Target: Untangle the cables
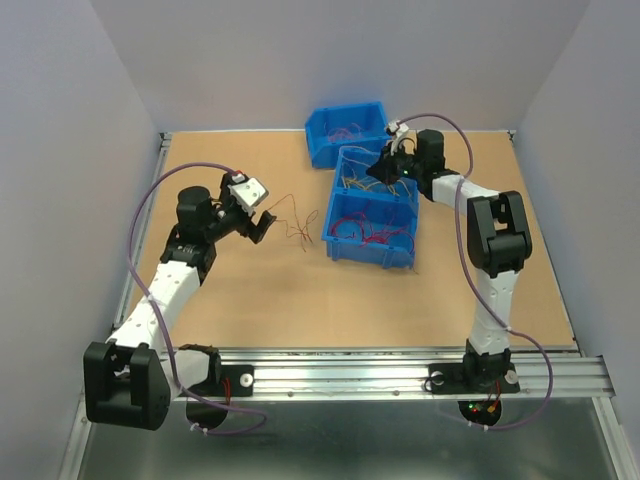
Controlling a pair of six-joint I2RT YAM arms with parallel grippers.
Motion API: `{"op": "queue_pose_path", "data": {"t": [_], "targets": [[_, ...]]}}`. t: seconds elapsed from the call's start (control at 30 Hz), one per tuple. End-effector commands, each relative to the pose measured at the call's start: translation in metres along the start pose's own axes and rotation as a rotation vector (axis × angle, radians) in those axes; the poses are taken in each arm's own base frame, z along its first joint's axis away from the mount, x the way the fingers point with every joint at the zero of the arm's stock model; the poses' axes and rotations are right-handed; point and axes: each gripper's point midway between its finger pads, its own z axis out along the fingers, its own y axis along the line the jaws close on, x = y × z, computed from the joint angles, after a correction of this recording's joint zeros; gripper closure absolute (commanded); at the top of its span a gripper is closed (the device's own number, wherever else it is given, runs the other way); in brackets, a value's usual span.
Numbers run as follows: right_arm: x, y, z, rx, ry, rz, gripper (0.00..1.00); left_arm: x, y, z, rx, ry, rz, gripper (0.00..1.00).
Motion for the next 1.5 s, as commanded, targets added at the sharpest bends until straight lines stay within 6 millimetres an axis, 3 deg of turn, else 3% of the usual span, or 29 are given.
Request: {"op": "queue_pose_path", "data": {"t": [0.0, 0.07, 0.17, 0.2, 0.4, 0.57, 0.7, 0.8, 0.9, 1.0, 1.07, 1.17, 1.23, 1.3, 1.33, 1.4, 1.47], "targets": [[0.025, -0.011, 0.003, 0.03, 0.17, 0.021, 0.92, -0.008, 0.003, 0.003, 0.015, -0.025, 0.035, 0.05], [0.026, -0.011, 0.003, 0.041, 0.18, 0.021, 0.9, -0.006, 0.003, 0.005, 0.02, -0.018, 0.032, 0.05], [0.027, -0.014, -0.004, 0.099, 0.202, 0.039, 0.74, 0.001, 0.001, 0.012, 0.043, -0.002, 0.017, 0.05], [0.017, -0.016, -0.008, 0.126, 0.192, 0.026, 0.63, 0.008, 0.0, 0.017, 0.054, 0.017, 0.004, 0.05], [-0.036, -0.011, -0.02, 0.16, 0.109, -0.016, 0.35, 0.026, -0.001, 0.034, 0.071, 0.077, -0.025, 0.07], [-0.086, 0.011, -0.045, 0.175, 0.03, -0.063, 0.25, 0.027, 0.002, 0.037, 0.062, 0.08, -0.022, 0.08], [-0.091, 0.039, -0.055, 0.151, 0.023, -0.061, 0.09, 0.035, 0.0, 0.046, 0.078, 0.091, -0.039, 0.08], [-0.094, 0.061, -0.054, 0.158, 0.021, -0.072, 0.06, 0.041, -0.001, 0.053, 0.087, 0.108, -0.053, 0.07], [-0.083, 0.086, -0.042, 0.143, 0.049, -0.061, 0.06, 0.045, -0.002, 0.058, 0.087, 0.12, -0.06, 0.07], [-0.062, 0.153, -0.013, -0.007, 0.101, -0.187, 0.02, 0.05, 0.012, 0.059, 0.016, 0.149, -0.087, 0.08], [-0.053, 0.172, -0.001, -0.059, 0.123, -0.209, 0.02, 0.046, 0.023, 0.055, -0.026, 0.139, -0.126, 0.08], [-0.042, 0.192, 0.015, -0.105, 0.162, -0.227, 0.01, 0.037, 0.051, 0.035, -0.096, 0.074, -0.207, 0.08], [-0.031, 0.203, 0.025, -0.111, 0.196, -0.266, 0.01, 0.038, 0.083, 0.012, -0.186, 0.043, -0.253, 0.07], [-0.011, 0.209, 0.034, -0.109, 0.262, -0.291, 0.01, 0.039, 0.098, 0.0, -0.238, 0.023, -0.294, 0.08], [-0.012, 0.217, 0.041, -0.095, 0.269, -0.335, 0.01, 0.042, 0.108, -0.007, -0.269, 0.023, -0.305, 0.08], [0.011, 0.221, 0.053, -0.075, 0.338, -0.355, 0.01, 0.042, 0.114, -0.012, -0.292, 0.015, -0.32, 0.08], [0.011, 0.225, 0.065, -0.016, 0.355, -0.39, 0.01, 0.043, 0.119, -0.017, -0.308, 0.008, -0.329, 0.08]]}}
